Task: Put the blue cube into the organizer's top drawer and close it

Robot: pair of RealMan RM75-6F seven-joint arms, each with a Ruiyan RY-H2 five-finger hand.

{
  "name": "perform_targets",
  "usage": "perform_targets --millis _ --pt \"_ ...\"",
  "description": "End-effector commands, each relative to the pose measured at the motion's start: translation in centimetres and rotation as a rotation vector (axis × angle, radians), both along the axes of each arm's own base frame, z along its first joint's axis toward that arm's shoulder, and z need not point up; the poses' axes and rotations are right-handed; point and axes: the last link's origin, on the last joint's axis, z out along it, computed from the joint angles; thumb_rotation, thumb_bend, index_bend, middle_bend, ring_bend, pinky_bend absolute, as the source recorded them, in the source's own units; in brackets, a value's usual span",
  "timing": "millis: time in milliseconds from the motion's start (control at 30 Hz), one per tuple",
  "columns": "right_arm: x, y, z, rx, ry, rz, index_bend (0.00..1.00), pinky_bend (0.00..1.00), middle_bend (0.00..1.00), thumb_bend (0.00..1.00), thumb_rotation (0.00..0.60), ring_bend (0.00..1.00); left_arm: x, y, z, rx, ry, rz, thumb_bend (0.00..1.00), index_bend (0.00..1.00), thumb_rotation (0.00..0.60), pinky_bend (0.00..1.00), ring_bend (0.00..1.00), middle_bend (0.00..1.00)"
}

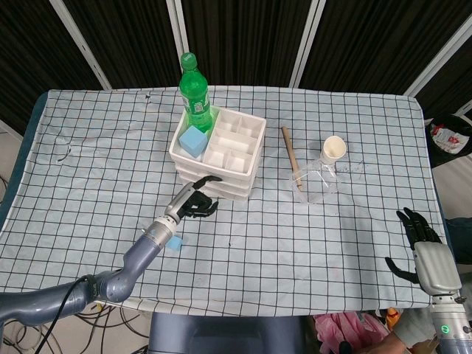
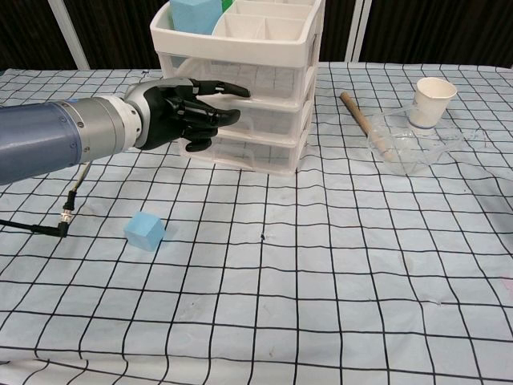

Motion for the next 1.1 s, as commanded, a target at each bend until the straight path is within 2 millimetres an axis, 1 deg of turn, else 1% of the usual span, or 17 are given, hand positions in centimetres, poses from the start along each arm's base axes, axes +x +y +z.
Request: perform_targets --millis 33,767,1100 --pt "0.00 0.01 -0.01 0.000 0.000 0.000 0.03 0.18 0.00 0.22 0.600 0.00 0.00 -0.03 -0.01 -0.001 0.001 -0.002 0.46 0.21 0.600 0.86 0.89 0.96" --pt "0.00 0.06 -0.02 0.005 0.001 -0.002 0.03 0.18 0.00 0.23 0.600 0.00 -0.11 0.02 -0.09 0.004 -0.003 0.000 0.46 0.21 0.600 0.86 0.89 0.96" --pt "0.01 0.06 -0.02 0.005 0.000 -0.003 0.03 0.18 0.00 0.23 0.600 0.00 0.21 0.14 -0.21 0.002 -0.004 -0.009 0.46 0.21 0.600 0.86 0.89 0.96"
